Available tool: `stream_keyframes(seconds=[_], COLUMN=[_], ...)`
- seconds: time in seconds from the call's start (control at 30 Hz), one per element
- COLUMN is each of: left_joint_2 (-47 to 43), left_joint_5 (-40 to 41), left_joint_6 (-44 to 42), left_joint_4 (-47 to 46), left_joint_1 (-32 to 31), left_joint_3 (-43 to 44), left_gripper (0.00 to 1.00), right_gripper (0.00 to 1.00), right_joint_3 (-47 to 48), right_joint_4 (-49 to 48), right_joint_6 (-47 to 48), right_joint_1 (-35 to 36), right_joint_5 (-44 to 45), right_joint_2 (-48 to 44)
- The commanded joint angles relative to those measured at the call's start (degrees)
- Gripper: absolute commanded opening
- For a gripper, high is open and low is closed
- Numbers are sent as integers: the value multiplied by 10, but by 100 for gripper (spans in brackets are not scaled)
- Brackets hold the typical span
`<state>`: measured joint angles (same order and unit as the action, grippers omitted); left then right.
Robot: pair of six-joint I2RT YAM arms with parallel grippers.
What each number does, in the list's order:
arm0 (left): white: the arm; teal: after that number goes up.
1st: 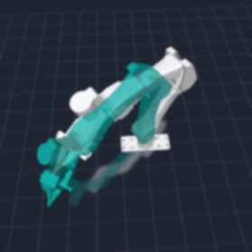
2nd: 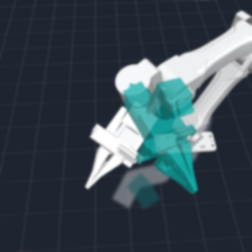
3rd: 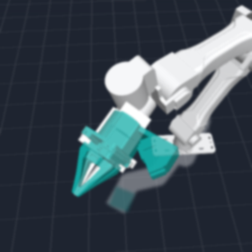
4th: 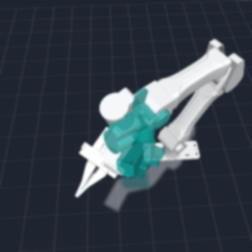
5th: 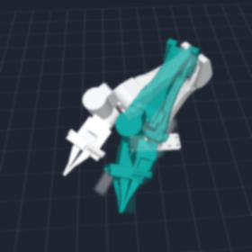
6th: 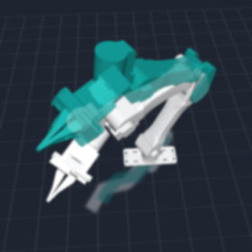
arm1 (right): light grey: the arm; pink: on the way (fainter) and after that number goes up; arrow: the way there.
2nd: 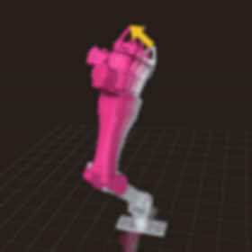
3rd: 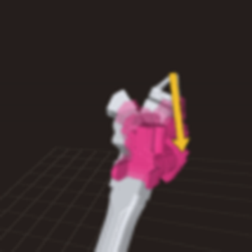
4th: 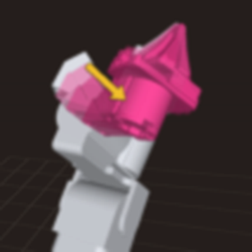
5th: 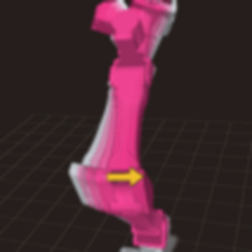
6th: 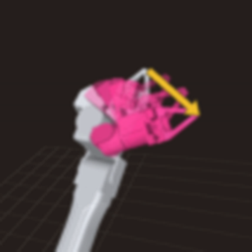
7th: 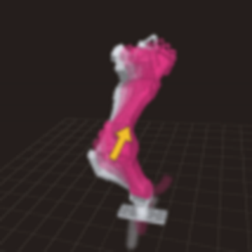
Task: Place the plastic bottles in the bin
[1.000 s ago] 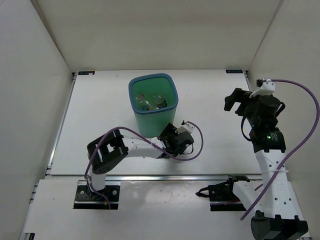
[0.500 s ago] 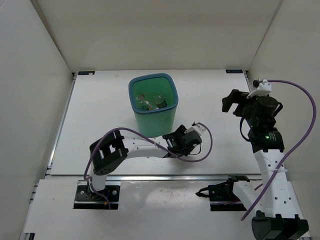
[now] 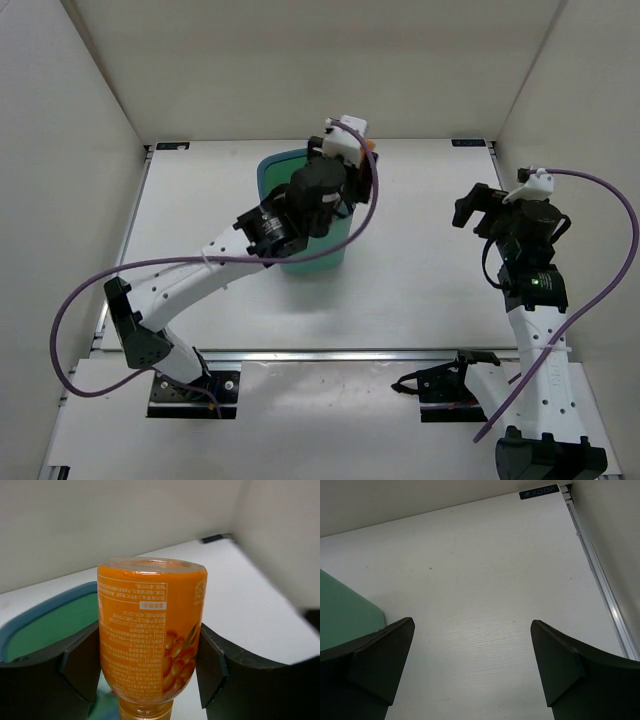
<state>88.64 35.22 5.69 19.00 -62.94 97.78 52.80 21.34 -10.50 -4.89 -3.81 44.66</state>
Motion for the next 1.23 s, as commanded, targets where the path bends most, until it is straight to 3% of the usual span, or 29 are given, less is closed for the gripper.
stream_keyframes(seconds=[0.0,0.17,0.2,0.27,0.43,0.57,0.73,0.8,0.93,1.2], left_joint_2=[28,22,11,0,-52,-119,-196,-243,-278,-322], left_joint_5=[88,15,0,-4,-5,-89,-152,-123,-73,-100], left_joint_6=[-11,50,49,51,58,125,230,251,251,275], left_joint_4=[-7,26,24,17,31,92,220,266,348,335], left_joint_1=[75,170,172,171,169,214,402,459,548,556], left_joint_3=[-40,-64,-77,-94,-95,-101,-174,-249,-306,-374], left_gripper=[60,63,71,98,99,98,99,98,99,98], right_gripper=[99,99,99,99,99,99,99,99,99,99], right_joint_3=[-8,-11,-13,-8,13,34,78,78,67,68], right_joint_4=[-11,-4,-8,-4,13,45,138,150,163,179], right_joint_6=[-15,-29,-29,-31,-34,-32,-28,-31,-31,-35], right_joint_1=[10,8,9,9,22,30,15,15,-20,6], right_joint_5=[31,22,26,20,33,36,34,38,13,54], right_joint_2=[1,3,1,8,26,60,137,150,169,190])
